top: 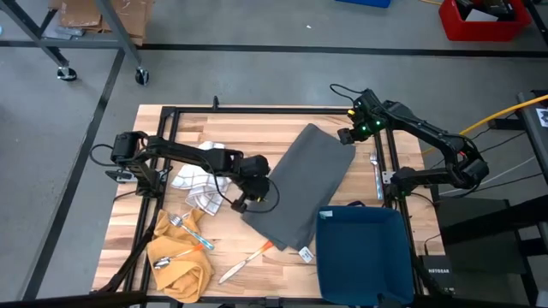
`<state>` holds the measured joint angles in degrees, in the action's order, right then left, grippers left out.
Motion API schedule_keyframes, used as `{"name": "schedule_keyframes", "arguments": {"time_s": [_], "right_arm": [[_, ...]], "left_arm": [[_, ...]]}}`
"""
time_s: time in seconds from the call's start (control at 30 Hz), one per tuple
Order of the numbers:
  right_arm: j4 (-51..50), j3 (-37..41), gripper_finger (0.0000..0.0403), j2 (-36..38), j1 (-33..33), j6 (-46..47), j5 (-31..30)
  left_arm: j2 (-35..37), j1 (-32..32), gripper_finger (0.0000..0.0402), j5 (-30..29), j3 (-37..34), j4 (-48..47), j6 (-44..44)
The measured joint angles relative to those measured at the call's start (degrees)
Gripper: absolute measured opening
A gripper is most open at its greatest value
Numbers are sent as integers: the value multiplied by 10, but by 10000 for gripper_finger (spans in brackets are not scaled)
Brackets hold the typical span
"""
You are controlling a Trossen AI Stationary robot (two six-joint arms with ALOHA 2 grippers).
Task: Fold towel
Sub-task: Fold the grey towel
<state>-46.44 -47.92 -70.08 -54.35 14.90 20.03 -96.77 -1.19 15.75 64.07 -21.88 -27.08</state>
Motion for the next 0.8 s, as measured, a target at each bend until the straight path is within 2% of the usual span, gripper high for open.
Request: {"name": "schedule_keyframes", "arguments": {"time_s": [0.2, 0.4, 0.5, 0.63, 0.8], "right_arm": [[0, 0, 162, 0, 0, 0, 0], [1, 0, 162, 0, 0, 0, 0], [1, 0, 162, 0, 0, 0, 0], [1, 0, 162, 0, 0, 0, 0], [1, 0, 162, 0, 0, 0, 0]], "left_arm": [[-13, 0, 1, -1, 0, 130, -45], [-36, -1, 1, -1, 0, 253, -44], [-48, -5, 1, -6, 0, 290, -42], [-65, -17, 1, -43, 0, 336, -20], [-91, -43, 1, -55, 0, 352, 3]]}}
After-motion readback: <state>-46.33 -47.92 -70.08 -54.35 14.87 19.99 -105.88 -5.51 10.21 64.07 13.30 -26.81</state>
